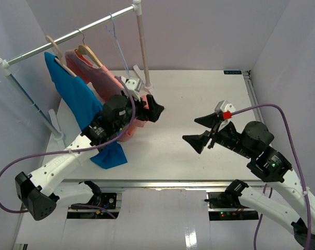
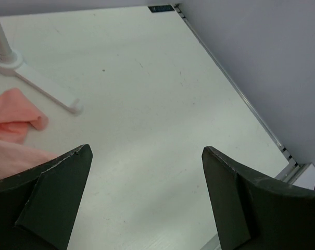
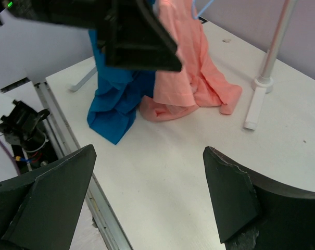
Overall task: Place the t-shirt on the hanger
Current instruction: Reset both arms
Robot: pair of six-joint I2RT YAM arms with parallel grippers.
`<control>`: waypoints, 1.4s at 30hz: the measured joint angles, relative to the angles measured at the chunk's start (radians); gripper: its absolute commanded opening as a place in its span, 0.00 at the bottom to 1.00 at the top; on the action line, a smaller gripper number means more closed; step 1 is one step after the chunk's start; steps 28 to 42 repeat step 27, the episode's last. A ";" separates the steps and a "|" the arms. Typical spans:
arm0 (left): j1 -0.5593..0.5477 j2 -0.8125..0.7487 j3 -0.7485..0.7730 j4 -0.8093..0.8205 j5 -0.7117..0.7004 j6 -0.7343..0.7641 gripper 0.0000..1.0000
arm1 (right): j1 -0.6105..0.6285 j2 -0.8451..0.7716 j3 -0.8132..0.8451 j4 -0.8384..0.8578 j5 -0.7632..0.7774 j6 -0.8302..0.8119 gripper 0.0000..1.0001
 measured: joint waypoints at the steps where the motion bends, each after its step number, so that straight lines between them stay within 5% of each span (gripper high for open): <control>1: -0.016 -0.020 -0.044 0.010 -0.005 -0.005 0.98 | 0.000 0.001 -0.003 0.000 0.025 0.007 0.90; 13: -0.145 -0.130 -0.365 0.258 0.128 -0.022 0.98 | 0.001 0.042 -0.163 -0.004 0.365 0.172 0.90; 20: -0.171 -0.224 -0.514 0.391 0.158 0.024 0.98 | 0.001 -0.013 -0.269 0.038 0.409 0.197 0.90; 42: -0.202 -0.296 -0.520 0.427 0.130 0.053 0.98 | 0.001 -0.008 -0.278 0.067 0.410 0.197 0.90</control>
